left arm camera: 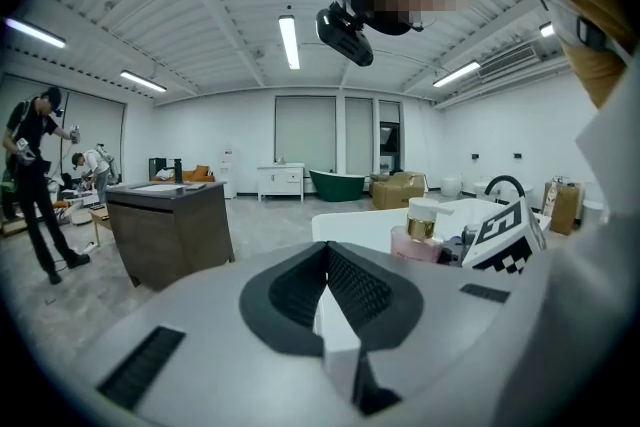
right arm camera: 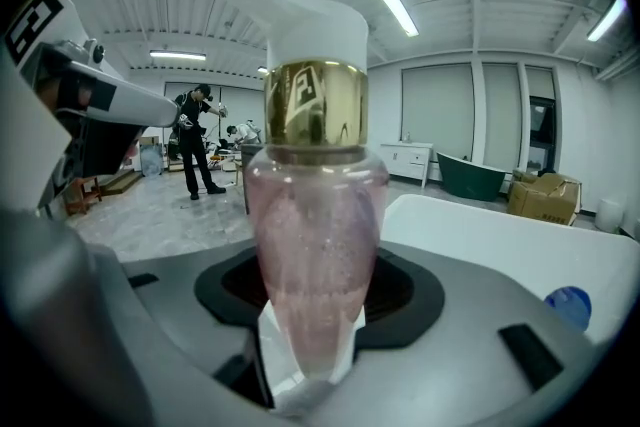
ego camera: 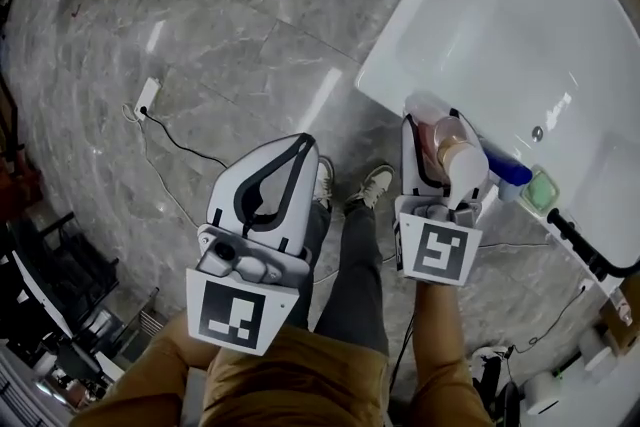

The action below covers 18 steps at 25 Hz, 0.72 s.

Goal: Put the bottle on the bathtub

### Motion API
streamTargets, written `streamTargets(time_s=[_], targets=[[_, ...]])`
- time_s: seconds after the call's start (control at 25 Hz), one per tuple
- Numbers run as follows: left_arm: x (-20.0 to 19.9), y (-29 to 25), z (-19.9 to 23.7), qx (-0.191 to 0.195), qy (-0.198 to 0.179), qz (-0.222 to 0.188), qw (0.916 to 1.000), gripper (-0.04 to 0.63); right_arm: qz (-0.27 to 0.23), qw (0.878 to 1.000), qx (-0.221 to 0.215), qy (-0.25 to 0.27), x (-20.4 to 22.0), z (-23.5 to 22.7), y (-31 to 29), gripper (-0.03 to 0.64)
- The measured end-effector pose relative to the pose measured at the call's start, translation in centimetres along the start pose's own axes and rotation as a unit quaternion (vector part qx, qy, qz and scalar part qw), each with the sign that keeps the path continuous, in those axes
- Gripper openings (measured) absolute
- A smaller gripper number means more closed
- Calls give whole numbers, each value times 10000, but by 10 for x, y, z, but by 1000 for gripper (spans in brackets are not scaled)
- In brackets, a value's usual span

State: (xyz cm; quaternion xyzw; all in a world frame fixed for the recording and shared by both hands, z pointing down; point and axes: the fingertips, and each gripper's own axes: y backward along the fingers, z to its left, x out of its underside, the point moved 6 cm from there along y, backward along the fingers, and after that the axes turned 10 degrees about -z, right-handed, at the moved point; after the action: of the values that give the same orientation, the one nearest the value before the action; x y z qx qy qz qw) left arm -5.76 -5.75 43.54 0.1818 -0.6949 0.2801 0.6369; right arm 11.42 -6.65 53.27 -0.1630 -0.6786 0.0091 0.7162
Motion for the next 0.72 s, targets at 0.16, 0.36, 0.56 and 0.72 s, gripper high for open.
streamTargets(time_s=[0.16, 0.36, 0.56, 0.72], targets=[[11, -5, 4, -27, 44, 74, 10000, 6, 78, 10000, 31, 10, 12, -3, -10, 232], [19, -11, 12, -51, 70, 140, 9999, 6, 124, 9999, -3, 14, 23, 0, -24, 232], [22, -17, 17, -47, 107, 171, 9998, 6, 191, 9998, -37, 29, 29, 2, -37, 232], [25, -24, 20, -92, 145, 191, 9997, 6, 243, 9997, -66, 35, 36, 0, -45, 232]])
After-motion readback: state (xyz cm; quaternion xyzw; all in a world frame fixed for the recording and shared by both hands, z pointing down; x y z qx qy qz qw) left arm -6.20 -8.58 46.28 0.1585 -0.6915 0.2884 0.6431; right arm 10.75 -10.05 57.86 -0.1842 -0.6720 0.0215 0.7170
